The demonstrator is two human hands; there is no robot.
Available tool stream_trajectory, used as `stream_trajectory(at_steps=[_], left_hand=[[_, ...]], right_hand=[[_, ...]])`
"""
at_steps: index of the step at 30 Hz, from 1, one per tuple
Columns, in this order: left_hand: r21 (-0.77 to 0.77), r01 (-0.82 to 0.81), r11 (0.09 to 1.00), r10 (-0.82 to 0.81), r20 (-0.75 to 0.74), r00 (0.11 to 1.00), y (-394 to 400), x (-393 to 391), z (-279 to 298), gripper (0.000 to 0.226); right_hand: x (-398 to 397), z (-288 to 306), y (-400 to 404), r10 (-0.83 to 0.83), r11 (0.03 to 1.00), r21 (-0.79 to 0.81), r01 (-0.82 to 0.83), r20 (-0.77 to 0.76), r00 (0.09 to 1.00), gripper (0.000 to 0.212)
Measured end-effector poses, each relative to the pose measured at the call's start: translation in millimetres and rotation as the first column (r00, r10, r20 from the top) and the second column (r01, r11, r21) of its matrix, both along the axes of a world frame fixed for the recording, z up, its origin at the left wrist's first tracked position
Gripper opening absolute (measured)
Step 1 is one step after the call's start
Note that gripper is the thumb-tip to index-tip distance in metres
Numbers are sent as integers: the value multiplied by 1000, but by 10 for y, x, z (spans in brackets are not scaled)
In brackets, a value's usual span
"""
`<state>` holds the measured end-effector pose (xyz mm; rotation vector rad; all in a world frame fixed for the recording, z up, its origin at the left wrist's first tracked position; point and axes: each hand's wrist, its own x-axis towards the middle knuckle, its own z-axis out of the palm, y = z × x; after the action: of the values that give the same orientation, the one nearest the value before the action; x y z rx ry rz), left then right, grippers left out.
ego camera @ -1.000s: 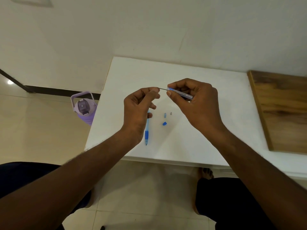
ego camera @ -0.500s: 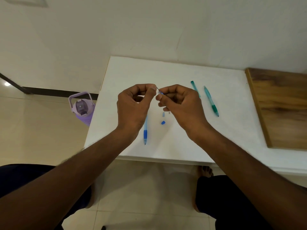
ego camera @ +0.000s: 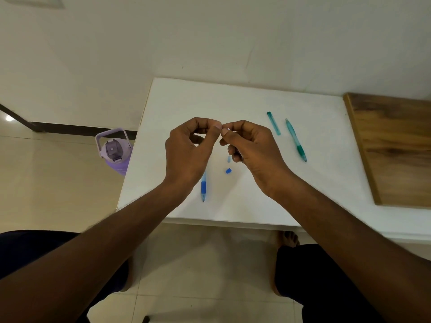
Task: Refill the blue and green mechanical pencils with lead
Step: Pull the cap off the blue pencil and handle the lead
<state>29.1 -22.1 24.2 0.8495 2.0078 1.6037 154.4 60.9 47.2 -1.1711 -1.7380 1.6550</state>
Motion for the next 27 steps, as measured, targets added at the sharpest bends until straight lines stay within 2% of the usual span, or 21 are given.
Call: stream_trajectory(at_steps=[5, 8, 11, 16, 20, 24, 27], left_hand=[[-7, -14, 1000, 14, 39, 999, 9, -58, 54, 12], [16, -34, 999, 34, -20, 999, 13, -111, 106, 15], [52, -60, 997, 65, -93, 994, 23, -194, 165, 21], [83, -122, 989, 128, -76, 989, 33, -323, 229, 17], [15, -66, 998, 67, -95, 993, 17, -311, 204, 16], [-89, 21, 996, -31, -112, 993, 19, -270, 151, 15], [-125, 85, 989, -101, -123, 987, 22, -228, 135, 14]], right_hand=[[-6, -21, 23, 8, 999, 35, -11, 71, 997, 19], [5, -46, 26, 24, 999, -24, -23, 53, 998, 18], [28, -83, 28, 32, 999, -12, -32, 49, 998, 18], [138, -156, 87, -64, 997, -42, 64, 1, 998, 11], [306, -232, 252, -115, 993, 11, 115, 151, 982, 8], [493, -346, 441, -64, 989, 147, 4, 407, 911, 12], [531, -466, 470, -47, 988, 148, -32, 498, 866, 19]])
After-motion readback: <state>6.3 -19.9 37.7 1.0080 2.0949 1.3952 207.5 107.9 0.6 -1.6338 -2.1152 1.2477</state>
